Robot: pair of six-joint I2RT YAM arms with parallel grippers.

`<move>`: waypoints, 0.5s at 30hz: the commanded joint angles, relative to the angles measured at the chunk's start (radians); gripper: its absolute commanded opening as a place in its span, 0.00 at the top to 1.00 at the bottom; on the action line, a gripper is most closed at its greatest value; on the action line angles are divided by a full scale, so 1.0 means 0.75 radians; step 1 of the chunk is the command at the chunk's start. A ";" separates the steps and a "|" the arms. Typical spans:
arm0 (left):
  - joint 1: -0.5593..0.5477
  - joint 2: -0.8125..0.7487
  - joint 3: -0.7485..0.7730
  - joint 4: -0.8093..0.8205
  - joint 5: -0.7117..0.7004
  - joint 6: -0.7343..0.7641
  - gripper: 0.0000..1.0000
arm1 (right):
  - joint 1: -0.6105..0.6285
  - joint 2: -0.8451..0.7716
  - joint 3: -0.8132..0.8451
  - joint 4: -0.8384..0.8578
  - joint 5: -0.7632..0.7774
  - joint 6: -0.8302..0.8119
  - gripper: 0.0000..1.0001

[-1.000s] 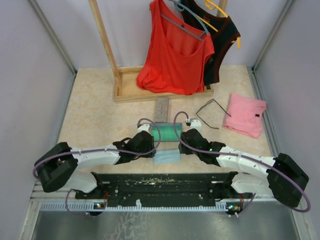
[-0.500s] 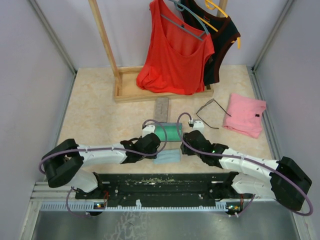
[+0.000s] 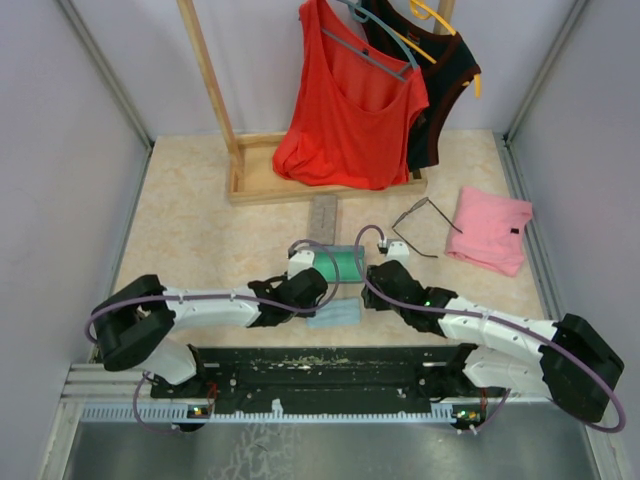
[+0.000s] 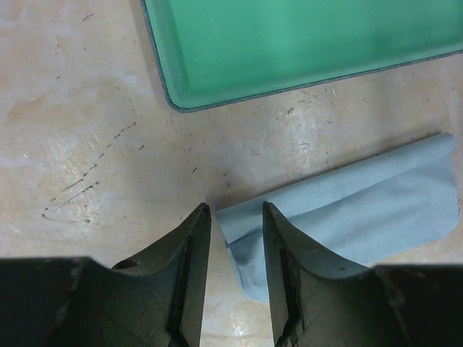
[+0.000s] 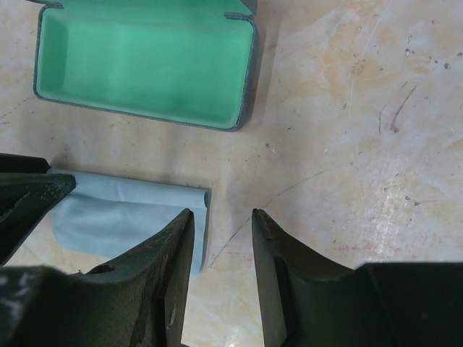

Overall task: Organize the sunglasses
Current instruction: Pick up the glasses cleaning cloth from the center of the board.

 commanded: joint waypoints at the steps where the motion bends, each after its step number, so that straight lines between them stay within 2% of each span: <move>1: -0.020 0.052 -0.005 -0.089 0.016 -0.009 0.59 | -0.017 -0.037 -0.012 0.058 0.003 0.009 0.62; 15: -0.096 0.116 0.021 -0.201 -0.055 -0.043 0.60 | -0.022 -0.034 -0.021 0.071 -0.001 0.014 0.62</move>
